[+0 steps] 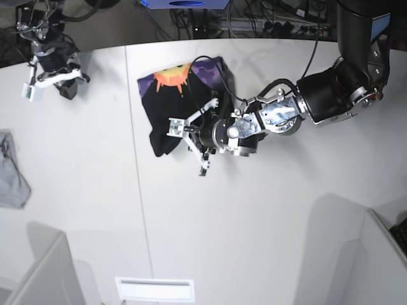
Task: Fold the T-shirt properly
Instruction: 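Press and square the folded shirt with the left gripper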
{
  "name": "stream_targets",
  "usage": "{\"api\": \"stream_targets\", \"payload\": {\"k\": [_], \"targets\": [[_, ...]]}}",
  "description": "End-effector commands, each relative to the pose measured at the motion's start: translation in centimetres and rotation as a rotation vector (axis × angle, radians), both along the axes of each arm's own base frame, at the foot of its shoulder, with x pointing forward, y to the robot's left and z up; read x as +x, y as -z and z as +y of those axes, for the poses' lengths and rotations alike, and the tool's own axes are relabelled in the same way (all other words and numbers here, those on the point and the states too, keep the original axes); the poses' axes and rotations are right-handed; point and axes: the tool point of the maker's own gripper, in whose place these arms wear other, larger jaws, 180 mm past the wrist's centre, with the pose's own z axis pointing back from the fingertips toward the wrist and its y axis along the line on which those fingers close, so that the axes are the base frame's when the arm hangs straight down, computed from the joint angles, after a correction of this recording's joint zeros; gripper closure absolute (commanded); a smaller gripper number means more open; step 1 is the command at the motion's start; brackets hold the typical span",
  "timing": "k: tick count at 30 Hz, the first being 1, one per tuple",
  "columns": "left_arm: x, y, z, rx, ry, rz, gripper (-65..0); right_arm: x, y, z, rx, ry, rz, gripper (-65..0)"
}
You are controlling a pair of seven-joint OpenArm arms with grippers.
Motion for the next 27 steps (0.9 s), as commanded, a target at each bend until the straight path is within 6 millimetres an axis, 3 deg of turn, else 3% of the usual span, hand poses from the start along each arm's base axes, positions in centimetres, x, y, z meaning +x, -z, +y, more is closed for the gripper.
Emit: {"api": "stream_targets", "payload": {"k": [1,9,17,27], "targets": [[0.4,-0.6,-0.2,0.011,0.047,-0.03,0.0,0.3,-0.7,-0.4,-0.015,-0.003,-0.025,0.0],[-0.1,-0.1,-0.8,0.019,0.132,-0.028,0.0,-0.2,1.5,0.0,0.035,0.043,0.013,0.0],[0.0,0.1,-1.3,0.019,0.129,-0.022,0.0,0.1,1.6,0.1,0.044,0.044,0.011,0.0],[1.1,-2.4,-2.3,-0.026,0.135,-0.076,0.0,0.1,1.7,0.0,0.042,0.047,0.012,0.0]]}}
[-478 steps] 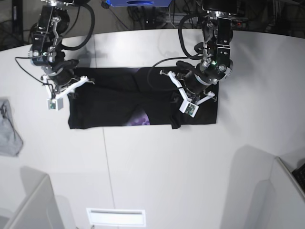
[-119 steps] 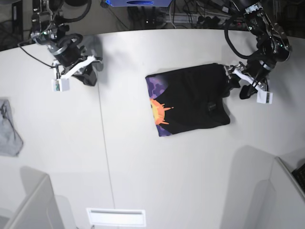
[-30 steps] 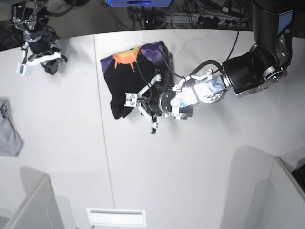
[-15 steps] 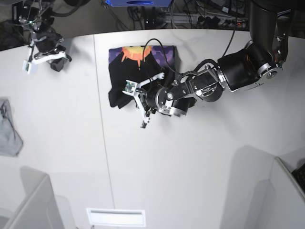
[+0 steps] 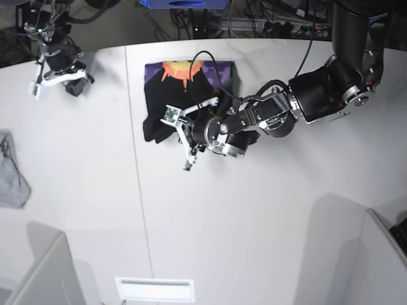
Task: Fold the T-shirt properly
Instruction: 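Press and square the folded shirt with the left gripper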
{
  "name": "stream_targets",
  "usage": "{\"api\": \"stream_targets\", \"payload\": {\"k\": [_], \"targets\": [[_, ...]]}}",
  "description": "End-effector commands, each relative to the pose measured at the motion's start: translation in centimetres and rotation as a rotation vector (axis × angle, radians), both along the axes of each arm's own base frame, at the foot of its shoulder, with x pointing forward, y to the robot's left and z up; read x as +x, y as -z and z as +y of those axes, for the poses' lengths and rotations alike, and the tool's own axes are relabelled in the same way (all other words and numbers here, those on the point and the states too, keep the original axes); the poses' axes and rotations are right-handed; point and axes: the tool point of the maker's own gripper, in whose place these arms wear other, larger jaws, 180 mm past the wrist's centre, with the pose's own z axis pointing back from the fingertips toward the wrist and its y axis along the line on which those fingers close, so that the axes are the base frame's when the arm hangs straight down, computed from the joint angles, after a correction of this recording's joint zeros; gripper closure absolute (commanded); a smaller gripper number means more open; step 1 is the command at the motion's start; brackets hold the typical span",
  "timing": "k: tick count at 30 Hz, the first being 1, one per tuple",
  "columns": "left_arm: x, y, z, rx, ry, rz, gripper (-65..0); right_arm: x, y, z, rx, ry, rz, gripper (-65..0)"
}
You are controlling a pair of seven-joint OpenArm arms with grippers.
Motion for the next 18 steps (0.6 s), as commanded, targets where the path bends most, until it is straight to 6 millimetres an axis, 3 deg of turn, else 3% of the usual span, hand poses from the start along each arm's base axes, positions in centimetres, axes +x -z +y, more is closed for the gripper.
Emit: {"api": "stream_targets", "payload": {"k": [1,6,12,15,18], "targets": [[1.5,-2.1,-0.8,-0.047,-0.006,-0.041,0.0,0.4,-0.8,-0.3,-0.013,-0.004,-0.03,0.0],[2.5,-3.7,-1.2,-0.086,-0.024,-0.066,-1.8,0.4,-0.8,-0.3,-0.013,-0.005,-0.031,0.0],[3.7,-4.8,-1.2,-0.101,-0.06,-0.093,-36.9,0.4,-0.8,-0.3,-0.013,-0.005,-0.031,0.0],[4.2,-4.6,-0.6,-0.06,-0.08,-0.11,-46.9,0.3,-0.8,-0.3,-0.015,-0.007,-0.028,0.0],[4.5,-6.0,-1.1,-0.099,-0.089,-0.129,-50.4,0.2,-0.7,-0.4,-0.016,-0.008,-0.025,0.0]]}}
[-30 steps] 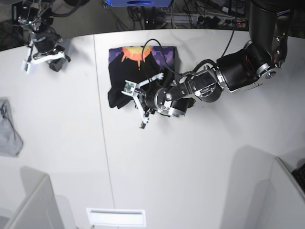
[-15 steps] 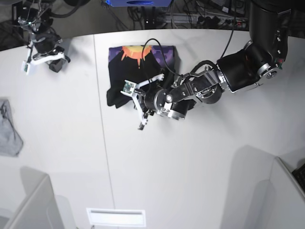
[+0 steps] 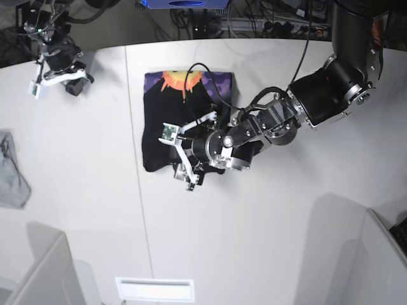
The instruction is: Fold the T-shirt properly
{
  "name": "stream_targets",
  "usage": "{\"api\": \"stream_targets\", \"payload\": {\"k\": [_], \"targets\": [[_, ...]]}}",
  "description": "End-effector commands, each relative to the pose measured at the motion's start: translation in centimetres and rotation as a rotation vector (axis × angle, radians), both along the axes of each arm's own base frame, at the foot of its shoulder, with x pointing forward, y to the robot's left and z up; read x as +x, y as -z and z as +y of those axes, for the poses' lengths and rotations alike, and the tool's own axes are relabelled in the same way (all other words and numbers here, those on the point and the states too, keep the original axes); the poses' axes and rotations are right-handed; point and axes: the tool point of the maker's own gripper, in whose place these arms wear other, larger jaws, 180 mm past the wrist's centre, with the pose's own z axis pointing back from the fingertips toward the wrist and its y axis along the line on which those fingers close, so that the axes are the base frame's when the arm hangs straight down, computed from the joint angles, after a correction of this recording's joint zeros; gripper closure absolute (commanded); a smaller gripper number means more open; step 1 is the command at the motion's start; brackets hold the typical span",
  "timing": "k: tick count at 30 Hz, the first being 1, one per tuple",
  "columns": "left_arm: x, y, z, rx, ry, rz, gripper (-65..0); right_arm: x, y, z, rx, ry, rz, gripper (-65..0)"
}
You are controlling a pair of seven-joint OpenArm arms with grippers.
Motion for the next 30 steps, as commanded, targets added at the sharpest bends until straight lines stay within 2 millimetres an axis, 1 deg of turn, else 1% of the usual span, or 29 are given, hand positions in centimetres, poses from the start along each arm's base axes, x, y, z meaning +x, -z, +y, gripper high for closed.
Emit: {"api": "stream_targets", "payload": {"k": [1,2,4,6,7,8,9,11,12,13,15,16,18,20,21,23,24,27,29,30], "targets": [[1.8,-3.1,-0.9,-0.07,-0.019,-0.059,-50.4,0.4,-0.8,-0.4,-0.018,-0.008,-0.028,0.0],[2.0,-3.8,-1.0,-0.102,-0.041,-0.062,-50.4,0.3,-0.8,-0.4,-0.019,-0.008,-0.026,0.0],[2.6,-5.9,-0.9,-0.182,-0.085,-0.083,-50.2,0.2,-0.7,-0.4,-0.019,-0.008,-0.025,0.0],[2.7,-8.0,-0.4,-0.267,-0.133,-0.105,-50.0,-0.2,-0.7,-0.4,-0.022,-0.016,-0.016,0.0],[2.6,-9.1,0.0,-0.307,-0.158,-0.119,-49.2,-0.2,-0.7,-0.4,-0.023,-0.018,-0.017,0.0],[2.6,-9.7,0.5,-0.333,-0.182,-0.128,-47.2,-0.4,-0.7,-0.4,-0.026,-0.018,-0.014,0.0],[2.5,-10.1,1.4,-0.354,-0.211,-0.137,-43.8,-0.6,-0.6,-0.5,-0.038,-0.02,-0.009,0.0],[1.9,-10.6,3.5,-0.372,-0.258,-0.152,-33.4,-0.6,-0.7,-0.9,-0.092,-0.039,0.003,0.0],[1.6,-10.5,4.5,-0.37,-0.279,-0.155,-27.3,-0.7,-0.8,-0.9,-0.119,-0.048,0.008,0.0],[1.0,-10.5,5.5,-0.371,-0.297,-0.157,-19.4,-0.8,-0.9,-1.1,-0.154,-0.058,0.015,0.0],[-0.2,-9.7,7.3,-0.354,-0.328,-0.143,-3.8,-1.2,-1.3,-1.0,-0.206,-0.07,0.024,0.0],[-1.0,-8.7,8.7,-0.333,-0.356,-0.122,0.0,-1.1,-1.7,-0.9,-0.232,-0.079,0.016,0.0],[-2.3,-6.9,11.1,-0.297,-0.413,-0.083,0.0,-1.4,-2.4,-0.5,-0.283,-0.129,0.011,0.0],[-3.9,-5.6,12.7,-0.302,-0.454,-0.038,0.0,-1.5,-3.0,-0.2,-0.347,-0.19,-0.007,0.0],[-5.1,-4.8,13.4,-0.316,-0.463,-0.009,0.0,-1.8,-3.1,0.0,-0.37,-0.212,-0.018,0.0],[-7.8,-4.3,13.8,-0.394,-0.454,0.048,0.0,-2.4,-3.2,0.4,-0.4,-0.235,-0.046,0.0],[-9.0,-4.4,13.8,-0.442,-0.439,0.07,0.0,-2.8,-3.2,0.5,-0.415,-0.242,-0.056,0.0],[-13.2,-4.5,14.1,-0.568,-0.431,0.153,0.0,-4.3,-3.3,0.9,-0.451,-0.252,-0.071,0.0],[-15.4,-4.4,14.6,-0.605,-0.452,0.2,0.0,-5.7,-3.2,1.1,-0.451,-0.252,-0.061,0.0],[-16.7,-3.7,15.1,-0.593,-0.477,0.233,0.0,-6.5,-3.1,1.2,-0.451,-0.258,-0.05,0.0]]}}
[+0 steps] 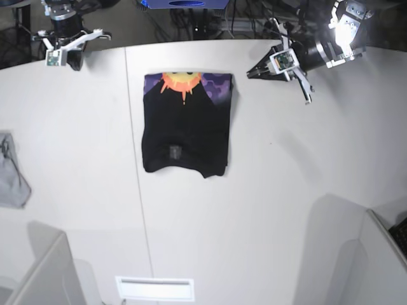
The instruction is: Fold the T-shirt properly
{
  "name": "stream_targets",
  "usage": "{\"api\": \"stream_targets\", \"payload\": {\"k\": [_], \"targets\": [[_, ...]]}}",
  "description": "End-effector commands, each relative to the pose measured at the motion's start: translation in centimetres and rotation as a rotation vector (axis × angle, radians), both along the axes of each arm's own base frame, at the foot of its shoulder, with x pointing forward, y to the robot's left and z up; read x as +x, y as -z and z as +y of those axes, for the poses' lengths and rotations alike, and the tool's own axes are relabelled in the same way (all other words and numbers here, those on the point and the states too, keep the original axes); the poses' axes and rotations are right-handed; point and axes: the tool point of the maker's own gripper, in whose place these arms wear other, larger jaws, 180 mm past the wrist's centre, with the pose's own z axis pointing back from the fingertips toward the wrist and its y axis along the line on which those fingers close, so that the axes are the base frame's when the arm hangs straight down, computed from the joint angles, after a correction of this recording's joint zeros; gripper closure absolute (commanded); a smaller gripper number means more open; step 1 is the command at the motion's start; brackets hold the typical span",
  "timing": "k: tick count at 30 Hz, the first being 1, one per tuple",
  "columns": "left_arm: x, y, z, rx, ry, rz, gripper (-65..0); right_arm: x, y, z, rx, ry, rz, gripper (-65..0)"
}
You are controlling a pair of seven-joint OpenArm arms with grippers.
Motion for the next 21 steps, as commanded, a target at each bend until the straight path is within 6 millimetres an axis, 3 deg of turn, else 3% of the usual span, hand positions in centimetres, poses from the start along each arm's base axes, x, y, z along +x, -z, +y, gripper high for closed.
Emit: {"api": "stream_targets", "payload": {"k": [1,9,16,21], "targets": [[-0.7,-0.6,0.2,-0.029,-0.01,0.007,0.0,-0.7,-0.7,-0.1,-0.013,-0.01,-0.007,0.0],[-9.2,2.0,1.5,-0.003,-0.041,0.253,0.0,-7.6,1.0,0.0,-0.006,-0.009,0.181,0.0],[-14.8,4.2,2.6,0.036,-0.055,0.424,0.0,-14.4,4.5,2.3,0.07,-0.033,0.586,0.0],[-20.8,7.4,3.3,0.185,0.071,0.522,0.0,-16.5,5.8,3.6,0.094,-0.111,0.723,0.0]]}}
